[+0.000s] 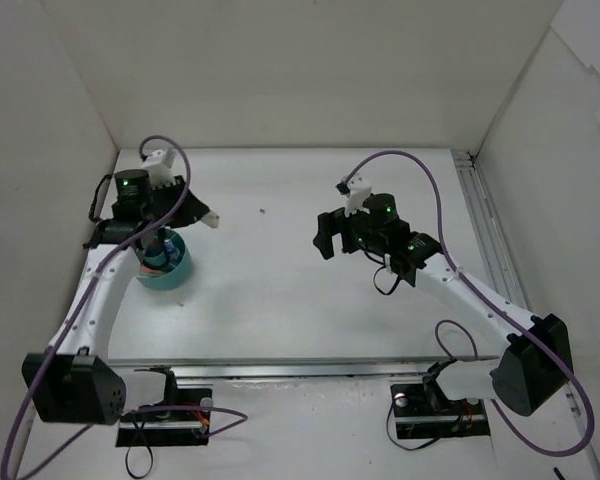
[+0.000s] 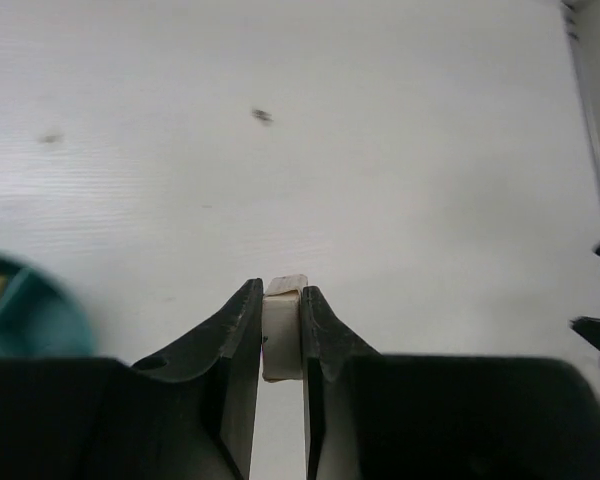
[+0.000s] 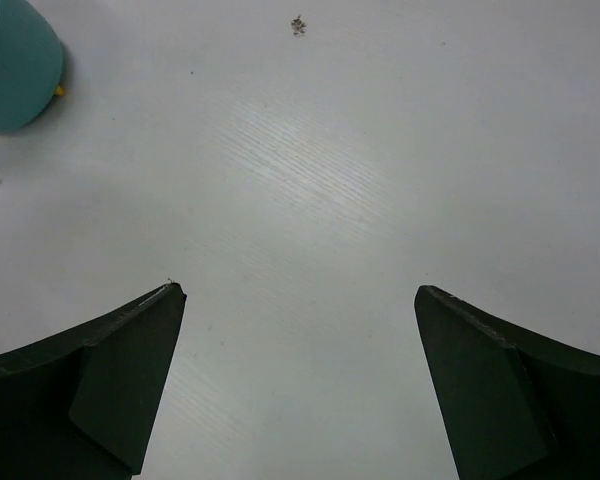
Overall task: Sort the stationery into containers
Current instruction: Pick up the stationery from the center of the board, then place the stationery in the storage box.
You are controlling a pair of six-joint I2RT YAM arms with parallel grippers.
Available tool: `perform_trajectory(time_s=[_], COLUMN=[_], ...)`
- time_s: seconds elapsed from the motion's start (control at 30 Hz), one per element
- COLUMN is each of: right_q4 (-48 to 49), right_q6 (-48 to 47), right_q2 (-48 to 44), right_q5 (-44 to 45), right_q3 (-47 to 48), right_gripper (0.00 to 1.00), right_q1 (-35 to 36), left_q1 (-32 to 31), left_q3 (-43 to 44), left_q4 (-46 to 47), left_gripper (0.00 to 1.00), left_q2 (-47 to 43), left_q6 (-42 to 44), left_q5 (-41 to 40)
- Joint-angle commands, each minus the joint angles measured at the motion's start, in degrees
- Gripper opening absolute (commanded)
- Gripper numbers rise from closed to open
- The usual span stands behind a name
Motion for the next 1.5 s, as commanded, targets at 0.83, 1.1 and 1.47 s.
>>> perform_trajectory(time_s=[0.83,1.1,1.47], right_q4=[1.6,1.3,1.2], right_q6=[0.2,0.1,0.0], right_q2=[3.1,3.7,3.9], right_q5=[-1.1,-0.8,-0.9], right_q3=[1.1,1.2,1.1], right_gripper=[0.98,0.98,0.98], right_q1=[-6.7,-7.4,-7.9], left_q1=[26.4,26.4,26.4], left_q3=[-4.8,-3.9,-5.3], left_q4=[4.0,6.9,8.7], left_gripper=[0.00,0.00,0.00], left_q2=[-0.8,3.9,6.5], left_q6=[6.0,5.4,2.0], left_q5=[-27.3,-26.3,-23.3])
